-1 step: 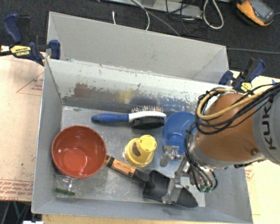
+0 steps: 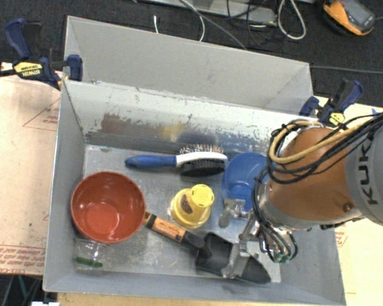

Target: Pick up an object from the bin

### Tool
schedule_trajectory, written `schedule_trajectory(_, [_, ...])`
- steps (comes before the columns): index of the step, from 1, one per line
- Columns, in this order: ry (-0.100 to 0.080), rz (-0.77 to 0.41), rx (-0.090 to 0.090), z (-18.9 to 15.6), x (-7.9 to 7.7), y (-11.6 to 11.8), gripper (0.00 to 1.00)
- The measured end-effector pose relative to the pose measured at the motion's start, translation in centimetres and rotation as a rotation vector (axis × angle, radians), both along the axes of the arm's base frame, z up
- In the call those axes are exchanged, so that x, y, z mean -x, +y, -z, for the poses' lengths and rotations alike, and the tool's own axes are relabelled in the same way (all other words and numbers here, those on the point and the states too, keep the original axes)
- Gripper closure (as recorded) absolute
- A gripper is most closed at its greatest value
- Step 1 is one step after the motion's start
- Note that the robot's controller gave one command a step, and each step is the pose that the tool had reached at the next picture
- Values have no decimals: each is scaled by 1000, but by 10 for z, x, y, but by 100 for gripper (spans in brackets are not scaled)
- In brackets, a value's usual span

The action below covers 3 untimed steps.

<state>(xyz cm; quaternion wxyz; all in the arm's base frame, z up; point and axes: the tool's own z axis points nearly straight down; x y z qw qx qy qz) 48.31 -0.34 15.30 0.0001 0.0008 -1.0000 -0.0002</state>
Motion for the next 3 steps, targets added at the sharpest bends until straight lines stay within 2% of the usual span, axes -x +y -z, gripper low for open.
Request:
schedule_trajectory(1, [5, 40, -1, 51, 0, 3, 0])
schedule_trajectory(2, [-20, 73, -3, 75, -1, -7, 0])
schedule_trajectory(3, [-5, 80, -3, 82, -18, 6, 0])
